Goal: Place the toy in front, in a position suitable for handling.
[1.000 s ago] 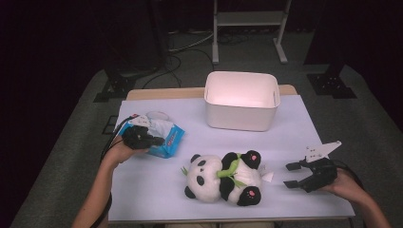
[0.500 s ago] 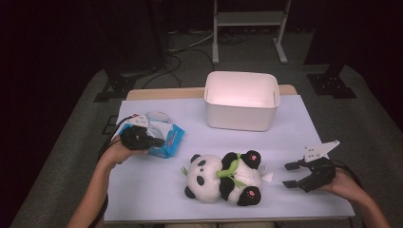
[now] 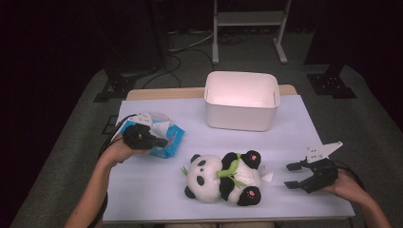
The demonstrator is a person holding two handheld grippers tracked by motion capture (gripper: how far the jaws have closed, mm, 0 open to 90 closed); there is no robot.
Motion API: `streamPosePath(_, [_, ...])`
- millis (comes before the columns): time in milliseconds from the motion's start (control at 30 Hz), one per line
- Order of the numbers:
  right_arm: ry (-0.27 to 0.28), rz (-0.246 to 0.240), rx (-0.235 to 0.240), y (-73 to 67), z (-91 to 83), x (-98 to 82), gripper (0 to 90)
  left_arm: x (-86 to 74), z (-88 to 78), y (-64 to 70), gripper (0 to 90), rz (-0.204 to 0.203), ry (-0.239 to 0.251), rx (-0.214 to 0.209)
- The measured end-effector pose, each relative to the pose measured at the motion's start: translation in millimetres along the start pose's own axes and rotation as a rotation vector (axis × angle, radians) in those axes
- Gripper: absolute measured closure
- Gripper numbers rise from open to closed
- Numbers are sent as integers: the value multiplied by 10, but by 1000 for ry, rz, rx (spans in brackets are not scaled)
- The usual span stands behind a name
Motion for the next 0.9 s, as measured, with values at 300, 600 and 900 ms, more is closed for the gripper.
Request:
streamPosePath(300, [-5,1,-8,8,-29,-4,291,62,11,72,900,8,-3,-25])
streamPosePath(600, [2,-3,-8,1,-32,16,291,128,19,154,900,11,8,-66])
streamPosePath(900, [4,-4,-13,5,-50,25,291,236,30,264,900,32,26,-109])
Point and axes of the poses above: each handheld gripper's, and its own axes: z roughly forward along the jaws, x roughly out of its top, y roughly to its right, the point moved 8 cm from there along z, roughly forward along the jaws, and after that the axes turned 10 degrees about -x, right-handed, at the moved point
